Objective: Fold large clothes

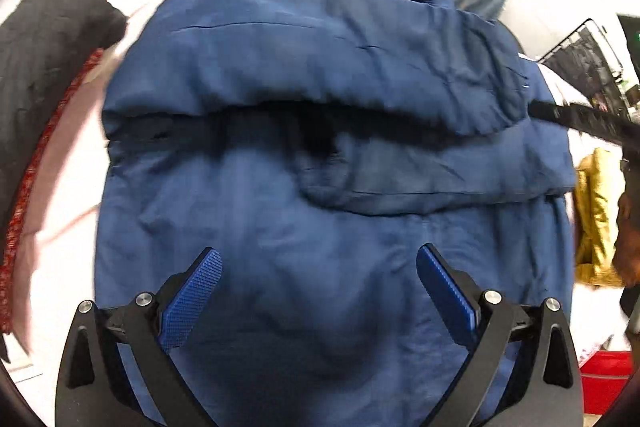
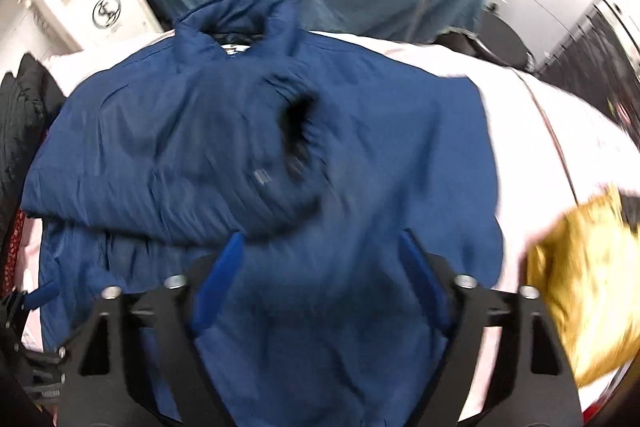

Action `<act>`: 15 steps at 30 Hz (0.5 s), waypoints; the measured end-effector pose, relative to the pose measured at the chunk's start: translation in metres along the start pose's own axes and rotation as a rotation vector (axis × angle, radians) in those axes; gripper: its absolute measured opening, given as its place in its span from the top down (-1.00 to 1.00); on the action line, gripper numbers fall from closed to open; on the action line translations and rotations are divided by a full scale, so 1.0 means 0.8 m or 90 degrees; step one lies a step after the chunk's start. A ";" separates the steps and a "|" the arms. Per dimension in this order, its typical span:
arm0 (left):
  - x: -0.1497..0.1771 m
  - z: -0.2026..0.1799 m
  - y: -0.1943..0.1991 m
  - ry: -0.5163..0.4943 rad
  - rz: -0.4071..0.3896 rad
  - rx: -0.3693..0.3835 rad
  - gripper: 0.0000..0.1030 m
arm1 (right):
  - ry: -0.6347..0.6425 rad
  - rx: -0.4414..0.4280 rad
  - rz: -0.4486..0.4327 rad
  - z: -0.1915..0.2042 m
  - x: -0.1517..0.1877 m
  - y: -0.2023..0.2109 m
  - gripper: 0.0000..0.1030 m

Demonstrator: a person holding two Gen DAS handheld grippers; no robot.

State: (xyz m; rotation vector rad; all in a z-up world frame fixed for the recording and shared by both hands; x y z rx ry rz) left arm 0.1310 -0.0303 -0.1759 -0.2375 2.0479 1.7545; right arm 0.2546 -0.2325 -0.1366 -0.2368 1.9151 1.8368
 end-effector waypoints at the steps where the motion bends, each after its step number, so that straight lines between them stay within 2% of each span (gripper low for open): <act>1: 0.002 0.003 0.001 -0.008 -0.002 -0.011 -0.87 | -0.001 -0.010 0.007 -0.001 -0.005 -0.011 -0.03; 2: 0.006 0.004 0.001 -0.018 -0.001 -0.020 -0.87 | -0.004 -0.018 0.021 0.002 -0.009 -0.024 0.06; 4: 0.013 0.003 0.002 -0.031 0.002 -0.027 -0.87 | 0.003 -0.033 0.046 0.007 0.005 -0.038 0.55; 5: 0.015 0.005 0.002 -0.031 0.001 -0.030 -0.87 | 0.010 -0.031 0.049 0.004 0.004 -0.048 0.56; 8: 0.012 0.013 0.008 -0.021 -0.010 -0.040 -0.87 | 0.024 0.004 0.040 -0.003 0.029 -0.049 0.78; 9: 0.009 0.017 0.009 -0.017 -0.014 -0.044 -0.87 | 0.017 0.017 0.053 -0.011 0.039 -0.053 0.93; 11: -0.001 0.022 0.010 -0.010 -0.025 -0.050 -0.87 | -0.005 0.058 0.108 -0.033 0.063 -0.070 0.99; 13: -0.018 0.026 0.014 -0.011 -0.044 -0.052 -0.87 | -0.064 0.026 0.134 -0.049 0.074 -0.080 0.99; 15: -0.040 0.022 0.021 -0.027 -0.069 -0.052 -0.87 | -0.101 0.007 0.114 -0.059 0.071 -0.066 0.99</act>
Point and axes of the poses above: each gripper's, at about its wrist camera, not at the fingertips, and y roughly against the way its jaws point, z to its left, x to its underside, the point moved 4 cm from there along -y, roughly the way its jaws point, and after that the axes turned 10 degrees about -z, right-handed, at the moved point
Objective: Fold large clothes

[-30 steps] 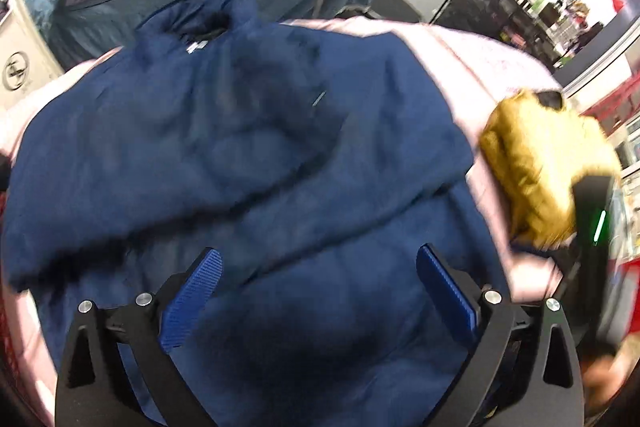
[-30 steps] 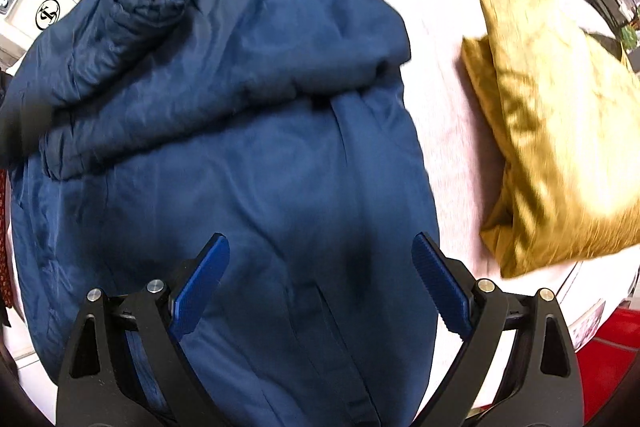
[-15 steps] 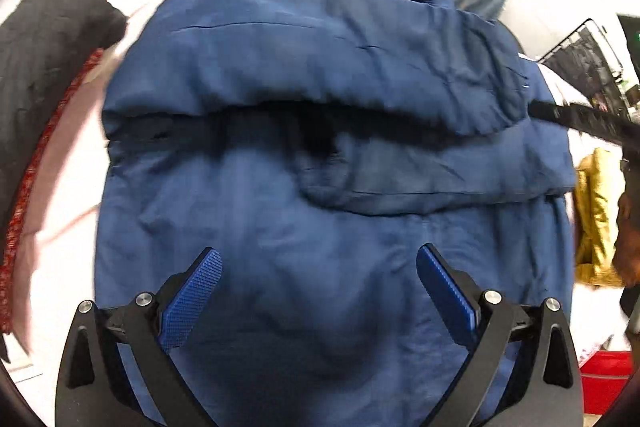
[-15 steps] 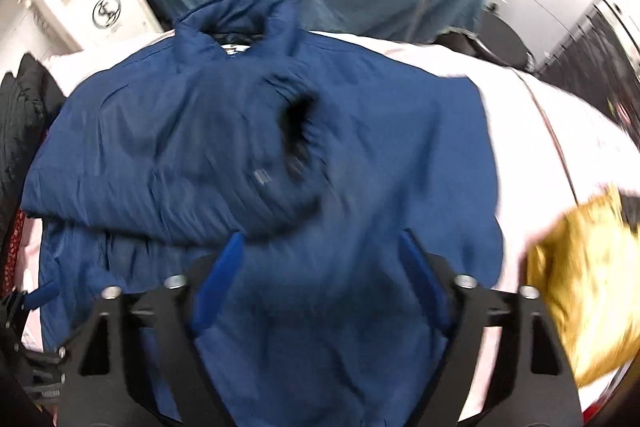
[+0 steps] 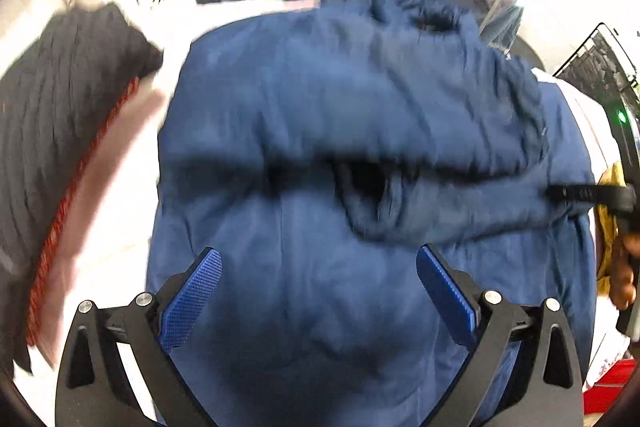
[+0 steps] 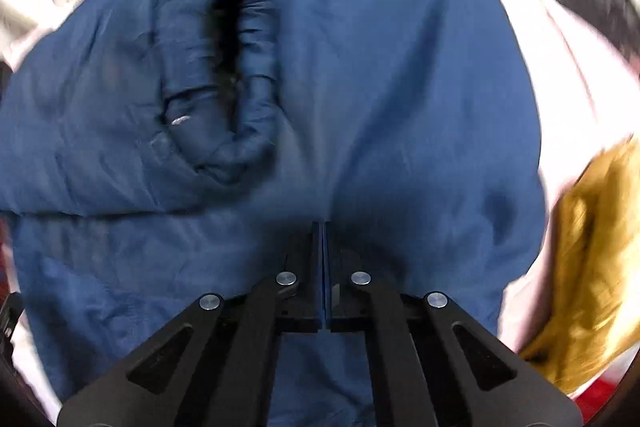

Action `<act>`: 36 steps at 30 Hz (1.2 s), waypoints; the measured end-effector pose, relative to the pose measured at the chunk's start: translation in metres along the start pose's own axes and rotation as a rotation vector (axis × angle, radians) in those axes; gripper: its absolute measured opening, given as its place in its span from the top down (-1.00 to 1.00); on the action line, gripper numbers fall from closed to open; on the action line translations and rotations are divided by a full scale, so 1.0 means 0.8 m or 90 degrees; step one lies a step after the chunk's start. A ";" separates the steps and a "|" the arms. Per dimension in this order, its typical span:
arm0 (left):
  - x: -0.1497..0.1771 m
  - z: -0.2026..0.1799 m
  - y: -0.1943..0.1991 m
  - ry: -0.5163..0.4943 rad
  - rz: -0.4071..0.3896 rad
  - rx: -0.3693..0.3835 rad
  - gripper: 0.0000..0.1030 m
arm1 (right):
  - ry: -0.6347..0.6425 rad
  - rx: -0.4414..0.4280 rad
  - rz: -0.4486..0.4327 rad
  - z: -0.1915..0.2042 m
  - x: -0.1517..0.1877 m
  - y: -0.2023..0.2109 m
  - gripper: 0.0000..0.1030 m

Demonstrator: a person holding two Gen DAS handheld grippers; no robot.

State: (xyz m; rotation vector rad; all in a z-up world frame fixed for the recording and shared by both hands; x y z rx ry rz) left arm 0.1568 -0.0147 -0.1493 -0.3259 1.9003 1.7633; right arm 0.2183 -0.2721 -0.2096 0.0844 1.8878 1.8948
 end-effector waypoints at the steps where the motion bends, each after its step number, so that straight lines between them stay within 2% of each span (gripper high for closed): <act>1: -0.012 -0.002 0.003 -0.011 -0.018 -0.003 -0.87 | -0.003 -0.003 -0.009 -0.001 -0.002 0.007 0.98; 3: -0.043 -0.006 0.008 -0.037 -0.060 -0.006 -0.87 | -0.008 -0.022 -0.037 0.003 -0.013 0.027 0.95; 5: -0.074 -0.009 0.006 -0.048 -0.089 -0.010 -0.87 | -0.002 -0.043 -0.069 0.019 -0.033 0.044 0.75; 7: -0.096 -0.012 -0.010 -0.052 -0.086 -0.013 -0.87 | 0.017 -0.056 -0.094 0.039 -0.047 0.053 -0.27; 9: -0.106 -0.016 -0.038 -0.058 -0.060 -0.025 -0.87 | 0.054 -0.061 -0.120 0.059 -0.055 0.059 -0.29; 11: -0.100 -0.017 -0.075 -0.061 -0.004 -0.037 -0.87 | 0.085 -0.054 -0.113 0.077 -0.054 0.049 -0.29; 14: -0.076 -0.008 -0.129 -0.038 0.089 -0.040 -0.90 | 0.102 -0.025 -0.066 0.077 -0.047 0.015 -0.29; 15: -0.068 -0.002 -0.145 -0.022 0.109 -0.033 -0.90 | 0.104 -0.006 -0.035 0.075 -0.046 -0.006 -0.29; 17: -0.063 0.003 -0.154 -0.011 0.105 -0.012 -0.90 | 0.084 -0.017 0.011 0.069 -0.042 -0.039 -0.30; 20: -0.065 0.004 -0.162 -0.019 0.111 0.009 -0.91 | 0.059 -0.028 0.012 0.059 -0.045 -0.051 -0.47; 25: -0.070 0.010 -0.173 -0.004 0.119 0.026 -0.91 | 0.061 -0.027 0.043 0.066 -0.057 -0.078 -0.89; 29: -0.069 0.013 -0.173 0.008 0.102 0.013 -0.91 | 0.043 -0.020 0.031 0.066 -0.061 -0.082 -0.90; 33: -0.059 0.005 -0.164 0.003 0.080 0.012 -0.91 | 0.048 -0.038 -0.002 0.060 -0.057 -0.076 -0.90; 36: -0.056 0.004 -0.145 0.006 0.090 0.008 -0.90 | 0.057 -0.003 0.009 0.053 -0.056 -0.064 -0.89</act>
Point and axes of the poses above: each gripper's, at about its wrist camera, not at the fingertips, and y roughly against the way its jaws point, z to its left, x to its underside, the point moved 4 cm from there along -y, roughly the way its jaws point, and after that the axes turned 10 degrees about -z, right-handed, at the moved point
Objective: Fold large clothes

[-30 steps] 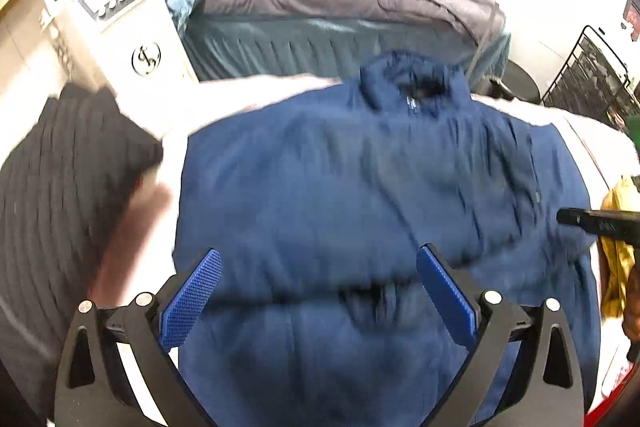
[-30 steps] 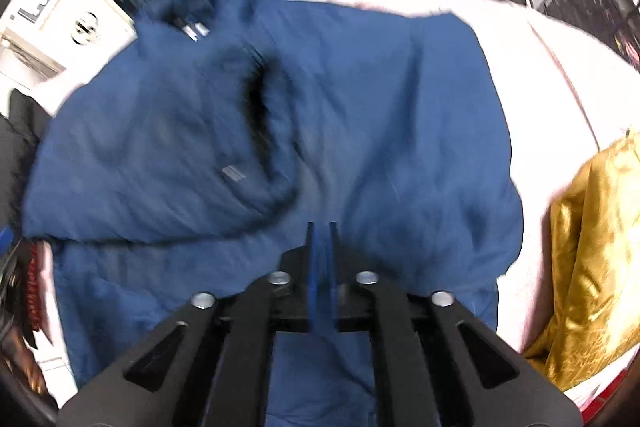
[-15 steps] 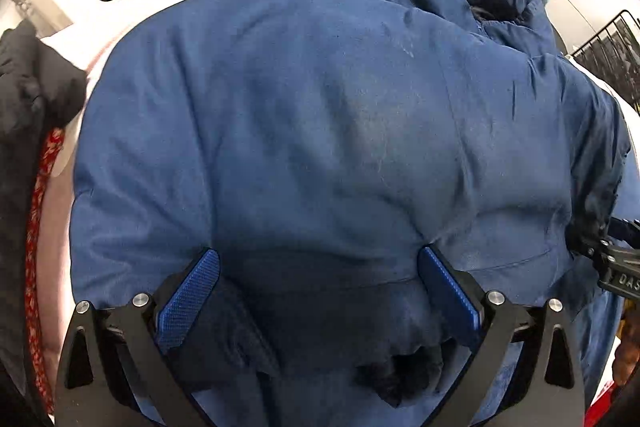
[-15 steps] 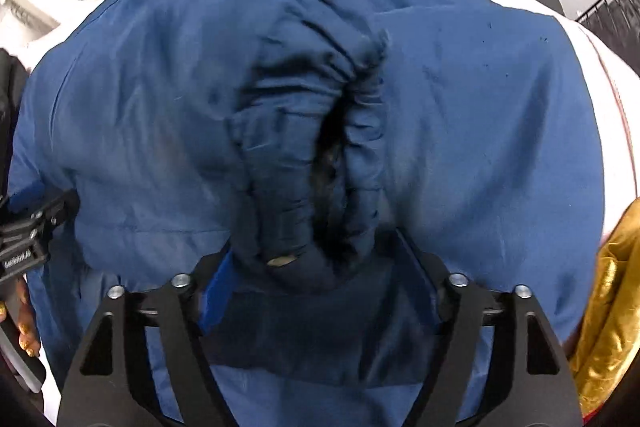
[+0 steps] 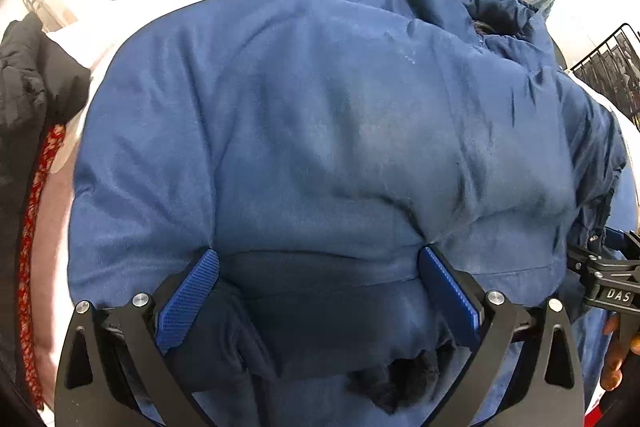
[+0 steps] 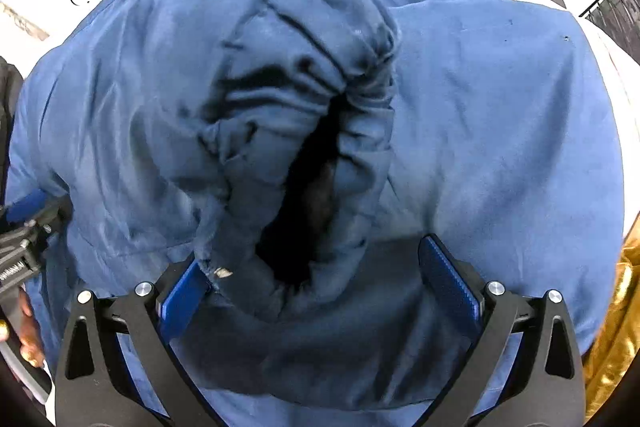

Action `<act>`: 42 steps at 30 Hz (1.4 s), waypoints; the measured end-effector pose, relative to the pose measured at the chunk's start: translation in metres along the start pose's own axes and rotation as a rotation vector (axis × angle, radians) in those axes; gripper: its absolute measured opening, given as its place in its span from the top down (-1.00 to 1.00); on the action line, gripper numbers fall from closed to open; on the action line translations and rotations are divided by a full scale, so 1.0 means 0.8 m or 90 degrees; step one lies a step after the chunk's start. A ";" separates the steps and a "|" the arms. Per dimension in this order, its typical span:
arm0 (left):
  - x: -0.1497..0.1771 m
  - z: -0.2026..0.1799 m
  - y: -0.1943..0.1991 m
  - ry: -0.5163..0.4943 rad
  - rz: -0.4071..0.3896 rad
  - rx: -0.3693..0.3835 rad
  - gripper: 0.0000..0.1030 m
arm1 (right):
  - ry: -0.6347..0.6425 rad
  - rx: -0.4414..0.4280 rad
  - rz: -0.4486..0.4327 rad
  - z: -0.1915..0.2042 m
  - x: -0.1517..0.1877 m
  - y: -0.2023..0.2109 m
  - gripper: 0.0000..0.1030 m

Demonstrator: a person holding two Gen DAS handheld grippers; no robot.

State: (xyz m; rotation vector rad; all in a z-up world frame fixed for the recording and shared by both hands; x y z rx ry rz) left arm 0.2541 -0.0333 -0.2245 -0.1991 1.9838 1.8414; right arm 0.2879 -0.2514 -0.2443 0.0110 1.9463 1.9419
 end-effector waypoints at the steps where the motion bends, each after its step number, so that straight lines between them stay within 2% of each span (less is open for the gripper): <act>1: 0.001 0.000 0.010 0.004 -0.001 -0.003 -0.88 | -0.005 0.014 -0.004 -0.001 0.004 0.010 -0.89; 3: 0.007 -0.004 0.029 0.006 -0.015 0.000 -0.88 | -0.018 0.017 -0.032 -0.008 0.011 0.031 -0.90; 6: 0.028 -0.012 0.062 -0.014 -0.038 0.008 -0.88 | 0.006 0.009 -0.060 -0.011 0.036 0.060 -0.89; 8: 0.049 -0.016 0.080 -0.019 -0.040 0.018 -0.88 | 0.028 -0.002 -0.052 -0.011 0.070 0.068 -0.89; 11: 0.080 -0.002 0.098 0.016 -0.027 0.054 -0.88 | 0.040 0.001 -0.036 -0.020 0.115 0.078 -0.90; 14: 0.126 0.003 0.113 0.030 -0.007 0.058 -0.88 | 0.002 -0.001 -0.002 -0.044 0.170 0.080 -0.89; 17: 0.164 0.014 0.123 0.040 0.005 0.052 -0.88 | -0.051 -0.007 0.036 -0.073 0.216 0.080 -0.90; 21: 0.197 0.035 0.133 0.036 0.007 0.023 -0.88 | -0.040 0.015 0.033 -0.087 0.241 0.088 -0.90; 26: 0.230 0.082 0.159 0.043 -0.015 -0.027 -0.88 | -0.022 0.014 0.015 -0.076 0.289 0.115 -0.89; 32: 0.262 0.139 0.178 0.085 -0.020 -0.048 -0.87 | -0.026 0.005 0.001 -0.058 0.319 0.144 -0.89; 34: 0.264 0.145 0.175 0.100 -0.014 -0.040 -0.87 | -0.041 0.007 -0.004 -0.063 0.345 0.169 -0.89; 42: 0.307 0.156 0.173 0.159 0.024 0.037 -0.85 | -0.141 0.020 -0.014 -0.145 0.384 0.195 -0.90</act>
Point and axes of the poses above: each gripper's, at about its wrist camera, not at the fingertips, and y roughly against the way its jaws point, z to its left, x to its underside, the point moved 4 cm from there along -y, roughly the way its jaws point, and after that the axes turned 10 degrees about -z, right-handed, at the moved point
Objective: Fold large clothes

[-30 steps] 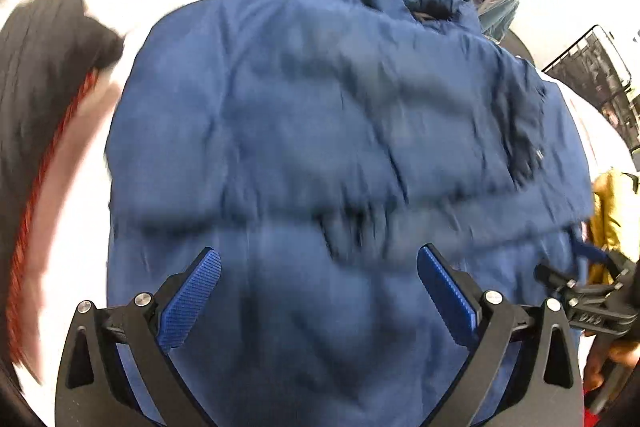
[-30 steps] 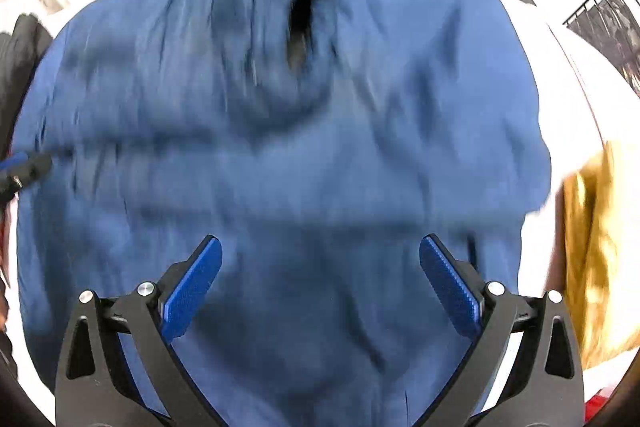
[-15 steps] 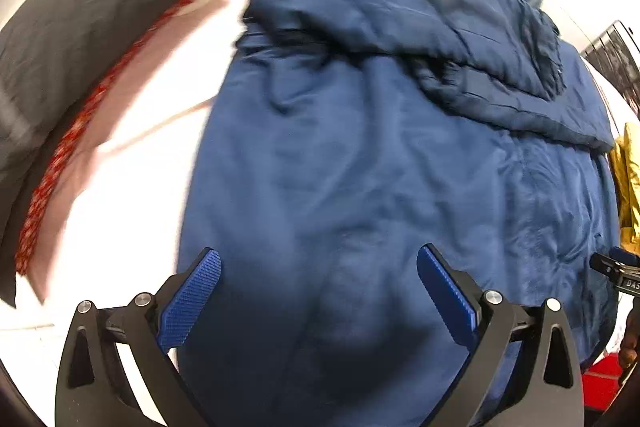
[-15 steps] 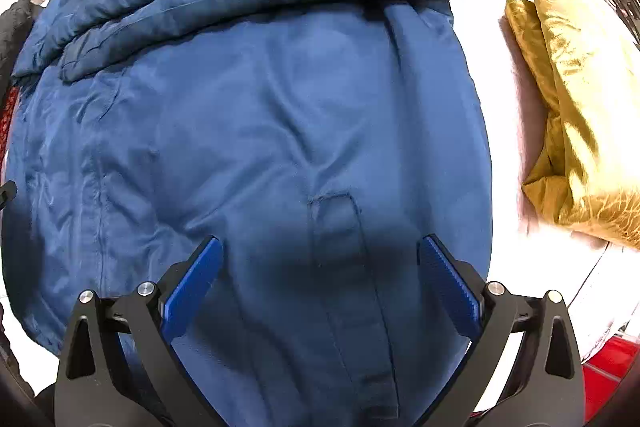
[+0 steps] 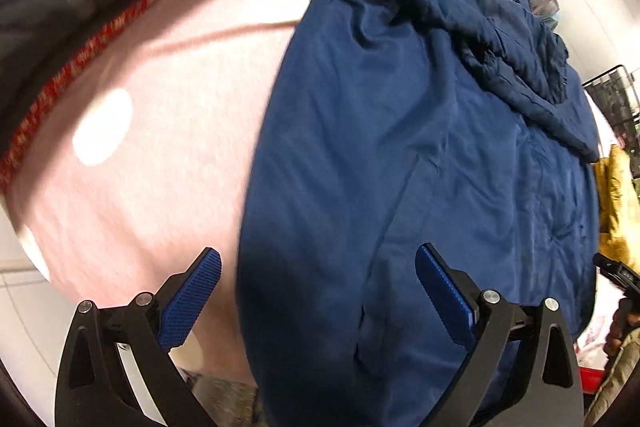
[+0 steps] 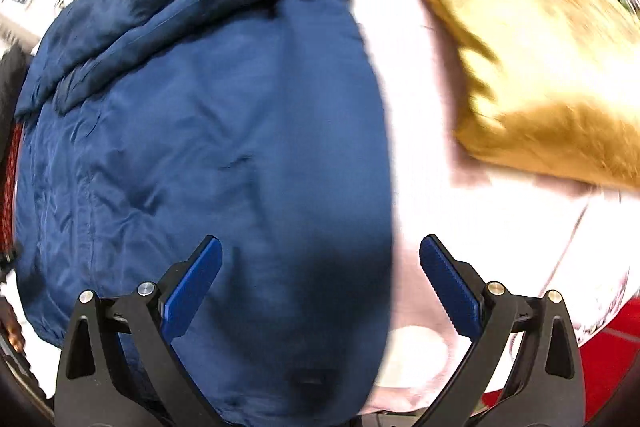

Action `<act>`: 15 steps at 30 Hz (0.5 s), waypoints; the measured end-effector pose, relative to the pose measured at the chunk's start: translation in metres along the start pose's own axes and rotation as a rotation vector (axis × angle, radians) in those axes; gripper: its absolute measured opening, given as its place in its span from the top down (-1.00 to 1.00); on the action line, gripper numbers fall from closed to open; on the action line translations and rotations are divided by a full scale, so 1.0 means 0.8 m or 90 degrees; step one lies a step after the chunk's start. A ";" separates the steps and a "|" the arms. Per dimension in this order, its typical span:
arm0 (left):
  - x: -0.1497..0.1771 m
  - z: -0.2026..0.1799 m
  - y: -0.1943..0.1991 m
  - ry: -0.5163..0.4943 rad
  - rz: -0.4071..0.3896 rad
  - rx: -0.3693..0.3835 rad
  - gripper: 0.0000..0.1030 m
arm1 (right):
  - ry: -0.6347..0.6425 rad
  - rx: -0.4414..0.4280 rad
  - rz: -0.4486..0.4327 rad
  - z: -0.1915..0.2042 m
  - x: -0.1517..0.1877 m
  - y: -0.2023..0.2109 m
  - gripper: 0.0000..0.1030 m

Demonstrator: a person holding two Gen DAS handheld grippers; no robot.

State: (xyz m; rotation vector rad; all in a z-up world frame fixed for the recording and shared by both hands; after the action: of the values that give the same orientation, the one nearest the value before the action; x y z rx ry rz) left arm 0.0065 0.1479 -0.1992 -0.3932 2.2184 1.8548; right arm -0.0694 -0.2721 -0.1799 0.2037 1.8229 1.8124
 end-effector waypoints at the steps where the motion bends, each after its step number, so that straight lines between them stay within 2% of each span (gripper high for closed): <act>1: 0.006 0.001 -0.002 0.007 0.007 0.008 -0.85 | -0.014 0.000 0.000 -0.012 0.003 0.002 -0.89; 4: 0.021 0.001 -0.010 0.026 0.028 0.029 -0.84 | -0.050 -0.013 0.023 -0.038 0.014 -0.001 -0.90; 7: 0.036 -0.011 -0.022 0.030 0.061 0.047 -0.84 | -0.080 -0.059 0.082 -0.045 0.041 -0.017 -0.90; 11: 0.052 -0.032 -0.030 -0.006 0.086 0.063 -0.83 | -0.053 -0.107 0.113 -0.020 0.072 -0.022 -0.89; 15: 0.059 -0.039 -0.030 -0.033 0.085 0.060 -0.73 | -0.015 -0.158 0.133 0.021 0.097 -0.020 -0.90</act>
State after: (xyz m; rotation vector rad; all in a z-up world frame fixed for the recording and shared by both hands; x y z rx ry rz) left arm -0.0296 0.1104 -0.2322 -0.1831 2.3375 1.7931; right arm -0.1218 -0.2216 -0.2157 0.3302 1.5907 2.1506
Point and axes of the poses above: each gripper's, at about its wrist camera, not at the fingertips, and y roughly against the way its jaws point, z to its left, x to its underside, the point moved 4 cm from there along -y, roughly the way its jaws point, and after that the axes turned 10 degrees about -z, right-handed, at the moved point
